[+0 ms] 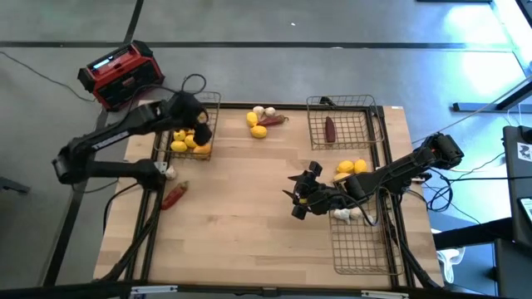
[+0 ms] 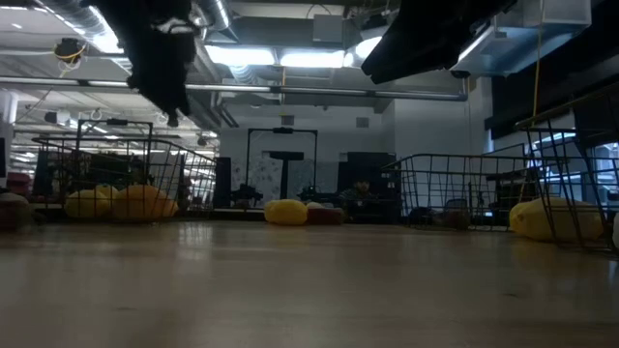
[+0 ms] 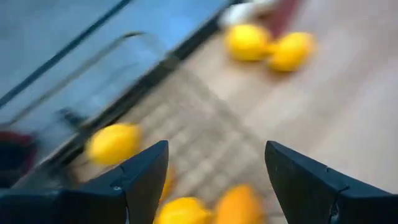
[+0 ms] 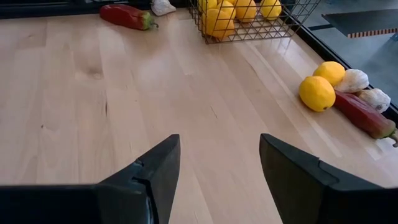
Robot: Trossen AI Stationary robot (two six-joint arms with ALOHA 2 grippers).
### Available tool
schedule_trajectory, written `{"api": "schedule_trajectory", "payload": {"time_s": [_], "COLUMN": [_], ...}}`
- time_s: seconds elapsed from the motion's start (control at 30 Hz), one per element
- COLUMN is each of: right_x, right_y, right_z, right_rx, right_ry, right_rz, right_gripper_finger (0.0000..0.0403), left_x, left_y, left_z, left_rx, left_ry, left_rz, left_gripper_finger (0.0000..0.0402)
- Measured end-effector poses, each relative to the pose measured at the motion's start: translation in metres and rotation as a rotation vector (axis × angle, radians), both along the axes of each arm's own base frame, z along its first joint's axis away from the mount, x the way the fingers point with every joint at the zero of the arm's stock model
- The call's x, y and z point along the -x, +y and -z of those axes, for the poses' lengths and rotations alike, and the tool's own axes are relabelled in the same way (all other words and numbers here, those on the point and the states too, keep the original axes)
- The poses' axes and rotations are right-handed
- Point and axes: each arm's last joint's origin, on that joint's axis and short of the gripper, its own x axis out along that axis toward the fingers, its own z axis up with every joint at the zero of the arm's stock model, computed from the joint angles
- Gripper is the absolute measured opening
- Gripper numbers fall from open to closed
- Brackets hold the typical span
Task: Sort produce into baskets
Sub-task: Put the red chili pepper into the top right wire basket
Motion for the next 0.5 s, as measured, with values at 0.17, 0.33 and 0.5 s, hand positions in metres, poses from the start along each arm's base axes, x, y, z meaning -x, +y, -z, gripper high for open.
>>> {"api": "schedule_trajectory", "payload": {"time_s": [0.17, 0.33, 0.5], "right_x": [0.000, 0.000, 0.000], "right_y": [0.000, 0.000, 0.000], "right_z": [0.000, 0.000, 0.000], "right_rx": [0.000, 0.000, 0.001], "right_ry": [0.000, 0.000, 0.001], "right_rz": [0.000, 0.000, 0.000], "right_gripper_finger": [0.0215, 0.0215, 0.0215], "left_x": [-0.016, -0.030, -0.035], "left_y": [-0.033, -0.067, -0.096], "left_z": [-0.003, -0.001, -0.001], "left_rx": [0.083, 0.111, 0.160], "left_ry": [-0.072, -0.055, -0.077], "left_rz": [0.258, 0.458, 0.551], "left_gripper_finger": [0.0264, 0.0264, 0.0264]}}
